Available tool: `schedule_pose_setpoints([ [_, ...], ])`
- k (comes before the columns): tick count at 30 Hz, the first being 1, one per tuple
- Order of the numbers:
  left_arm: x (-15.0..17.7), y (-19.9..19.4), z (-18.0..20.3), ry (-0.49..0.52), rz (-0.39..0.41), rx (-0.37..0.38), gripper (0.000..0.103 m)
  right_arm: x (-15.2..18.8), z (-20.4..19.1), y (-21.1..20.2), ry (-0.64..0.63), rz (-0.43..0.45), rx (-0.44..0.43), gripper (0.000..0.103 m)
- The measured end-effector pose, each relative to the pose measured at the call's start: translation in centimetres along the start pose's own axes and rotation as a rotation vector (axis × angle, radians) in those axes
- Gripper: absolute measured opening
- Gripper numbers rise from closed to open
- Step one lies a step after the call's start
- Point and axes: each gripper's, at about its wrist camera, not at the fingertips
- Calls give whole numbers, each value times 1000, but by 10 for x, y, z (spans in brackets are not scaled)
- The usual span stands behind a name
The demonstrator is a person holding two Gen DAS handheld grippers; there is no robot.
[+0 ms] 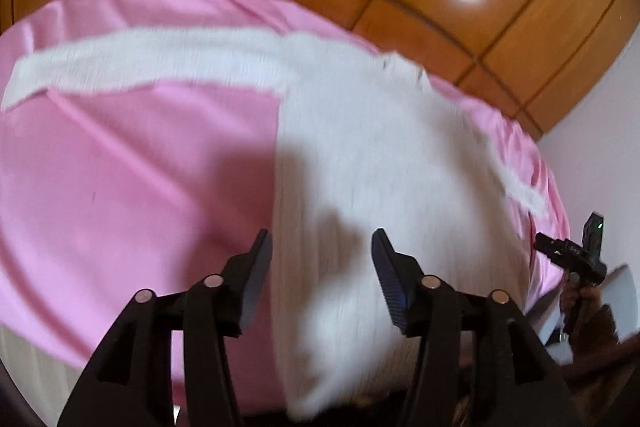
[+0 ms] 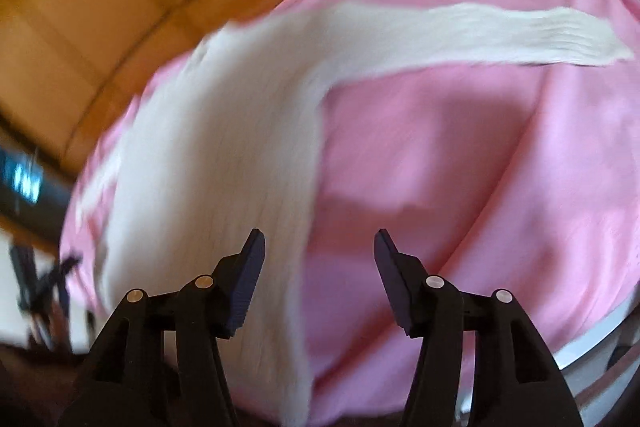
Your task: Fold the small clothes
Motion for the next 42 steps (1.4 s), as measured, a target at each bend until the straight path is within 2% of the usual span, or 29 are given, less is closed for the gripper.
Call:
schedule_pose_setpoints([
  [1, -7, 8, 5, -6, 14, -10, 62, -10, 13, 7, 51, 22, 27, 56],
  [3, -16, 29, 16, -21, 8, -8, 63, -31, 44, 26, 156, 59, 104, 56],
  [5, -17, 45, 29, -14, -11, 1, 63, -52, 78, 40, 267, 126, 215, 56],
  [6, -17, 53, 36, -6, -17, 3, 64, -58, 94, 44, 330, 138, 228, 56],
  [7, -16, 59, 44, -2, -22, 10, 65, -65, 116, 49, 416, 151, 228, 52],
  [8, -14, 65, 51, 3, -32, 19, 65, -70, 130, 51, 457, 169, 246, 40],
  [9, -12, 74, 60, 15, -52, 28, 65, -79, 146, 53, 504, 200, 278, 35],
  [11, -9, 82, 69, 39, -79, 44, 65, -96, 167, 62, 554, 211, 276, 33],
  [13, -5, 91, 79, 67, -100, 49, 66, -109, 168, 68, 535, 236, 323, 33],
  [15, -4, 98, 84, 72, -118, 54, 66, -124, 182, 73, 587, 261, 346, 33],
  [17, -2, 104, 88, 81, -130, 53, 66, -133, 185, 76, 576, 271, 406, 14],
  [19, -3, 107, 90, 85, -131, 54, 66, -145, 171, 79, 530, 289, 440, 7],
  [23, -6, 113, 87, 76, -122, 54, 70, -176, 115, 70, 292, 334, 422, 6],
  [25, -7, 118, 84, 60, -126, 53, 75, -184, 59, 74, 132, 338, 360, 6],
  [29, -8, 121, 79, 37, -125, 41, 77, -182, -55, 95, -98, 325, 196, 6],
  [30, -10, 120, 77, 33, -117, 38, 78, -177, -96, 106, -162, 317, 133, 6],
  [31, -11, 119, 76, 27, -113, 39, 79, -171, -111, 105, -196, 311, 95, 6],
  [32, -12, 118, 74, 15, -109, 46, 79, -161, -150, 114, -262, 298, 35, 6],
  [34, -17, 116, 68, -18, -93, 55, 79, -136, -200, 124, -370, 266, -56, 6],
  [35, -19, 115, 65, -29, -85, 57, 79, -126, -226, 132, -422, 242, -111, 11],
  [36, -22, 113, 62, -43, -73, 60, 79, -116, -247, 139, -464, 215, -161, 21],
  [37, -25, 112, 59, -51, -66, 62, 79, -104, -269, 141, -489, 191, -211, 53],
  [38, -28, 111, 56, -59, -57, 62, 79, -98, -282, 145, -488, 188, -251, 70],
  [40, -33, 109, 51, -73, -44, 65, 79, -90, -290, 144, -476, 181, -278, 69],
  [42, -37, 110, 48, -81, -34, 72, 78, -87, -280, 137, -418, 172, -287, 70],
])
Point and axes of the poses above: each gripper's, at about its wrist camera, not at the fingertips, and y roughly the way its jaws point, z to its right, x to its underside, and after that the axes turned 15 degrees about z, right-handed
